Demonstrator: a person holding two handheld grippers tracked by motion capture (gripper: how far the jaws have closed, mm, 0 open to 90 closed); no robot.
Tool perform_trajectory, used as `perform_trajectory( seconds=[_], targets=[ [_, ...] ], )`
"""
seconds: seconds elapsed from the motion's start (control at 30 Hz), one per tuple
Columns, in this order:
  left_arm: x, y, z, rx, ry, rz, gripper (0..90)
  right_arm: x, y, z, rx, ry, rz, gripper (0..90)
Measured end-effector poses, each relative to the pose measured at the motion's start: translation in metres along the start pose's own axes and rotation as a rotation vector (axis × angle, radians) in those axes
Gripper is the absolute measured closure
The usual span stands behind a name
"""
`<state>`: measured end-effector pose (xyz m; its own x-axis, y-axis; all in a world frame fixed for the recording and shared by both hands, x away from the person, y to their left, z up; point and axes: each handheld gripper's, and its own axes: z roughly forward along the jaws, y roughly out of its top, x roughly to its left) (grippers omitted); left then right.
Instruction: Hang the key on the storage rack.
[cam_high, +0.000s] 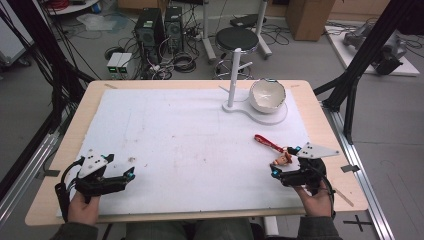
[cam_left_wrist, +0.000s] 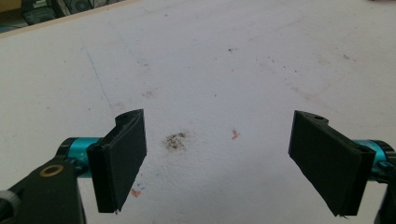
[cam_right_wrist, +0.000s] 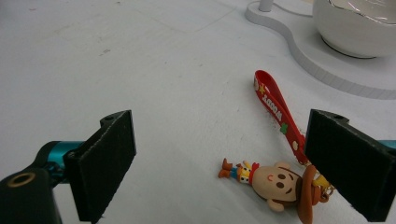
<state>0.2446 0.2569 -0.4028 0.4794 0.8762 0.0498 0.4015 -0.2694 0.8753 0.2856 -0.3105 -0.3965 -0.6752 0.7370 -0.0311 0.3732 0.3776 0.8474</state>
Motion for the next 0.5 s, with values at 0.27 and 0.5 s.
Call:
perform_trajectory(
  seconds=[0.27, 0.5],
  targets=[
    [0.0017, -0.001, 0.0003, 0.002, 0.002, -0.009, 19.7, -0.0026, -0.0007, 0.0052, 0.01, 0.007, 0.014, 8.2],
    [0.0008, -0.0017, -0.0008, -0.004, 0.006, -0.008, 19.7, -0.001, -0.0004, 0.0037, 0.002, 0.009, 0.011, 8.2]
  ],
)
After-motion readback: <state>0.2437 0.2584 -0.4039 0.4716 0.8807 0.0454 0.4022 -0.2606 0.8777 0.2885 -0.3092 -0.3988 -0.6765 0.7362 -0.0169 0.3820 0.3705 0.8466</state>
